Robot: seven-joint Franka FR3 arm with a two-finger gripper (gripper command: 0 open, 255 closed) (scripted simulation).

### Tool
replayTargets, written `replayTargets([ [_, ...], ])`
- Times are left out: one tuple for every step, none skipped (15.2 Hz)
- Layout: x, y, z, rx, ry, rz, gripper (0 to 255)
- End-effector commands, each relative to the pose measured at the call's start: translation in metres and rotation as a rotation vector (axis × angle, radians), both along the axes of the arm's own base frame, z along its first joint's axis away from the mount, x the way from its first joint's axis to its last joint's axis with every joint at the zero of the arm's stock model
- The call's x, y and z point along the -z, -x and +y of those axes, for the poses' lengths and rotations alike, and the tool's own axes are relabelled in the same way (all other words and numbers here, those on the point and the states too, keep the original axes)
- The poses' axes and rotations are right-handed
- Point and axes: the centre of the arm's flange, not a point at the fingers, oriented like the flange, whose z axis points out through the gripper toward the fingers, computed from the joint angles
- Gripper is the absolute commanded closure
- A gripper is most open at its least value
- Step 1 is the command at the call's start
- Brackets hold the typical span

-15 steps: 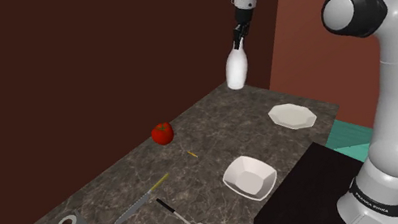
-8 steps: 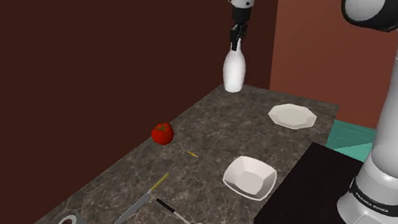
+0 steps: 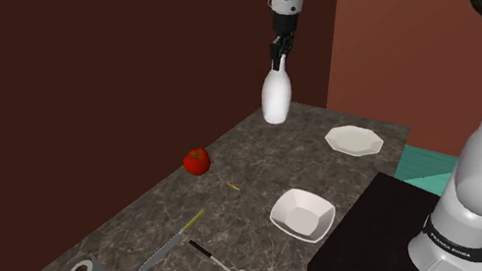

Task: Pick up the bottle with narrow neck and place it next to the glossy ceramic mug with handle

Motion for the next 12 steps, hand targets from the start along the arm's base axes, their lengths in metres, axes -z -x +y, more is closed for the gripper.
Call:
replayTargets([
  [-0.001, 0.009, 0.027, 0.001, 0.001, -0.001, 255],
  [-0.001, 0.014, 0.039, 0.001, 0.001, -0.001, 255],
  [-0.001, 0.019, 0.051, 0.001, 0.001, -0.001, 255],
  [-0.001, 0.024, 0.063, 0.001, 0.001, -0.001, 255],
  [-0.001, 0.029, 0.075, 0.001, 0.001, -0.001, 255],
  [-0.001, 0.034, 0.088, 0.001, 0.001, -0.001, 255],
  [-0.001, 0.04, 0.1, 0.001, 0.001, -0.001, 255],
  [-0.001, 0.045, 0.112, 0.001, 0.001, -0.001, 255],
  [-0.001, 0.05, 0.124, 0.001, 0.001, -0.001, 255],
  [-0.001, 0.055, 0.136, 0.001, 0.001, -0.001, 255],
  [-0.001, 0.06, 0.148, 0.001, 0.001, -0.001, 255],
  [-0.001, 0.065, 0.161, 0.001, 0.001, -0.001, 255],
])
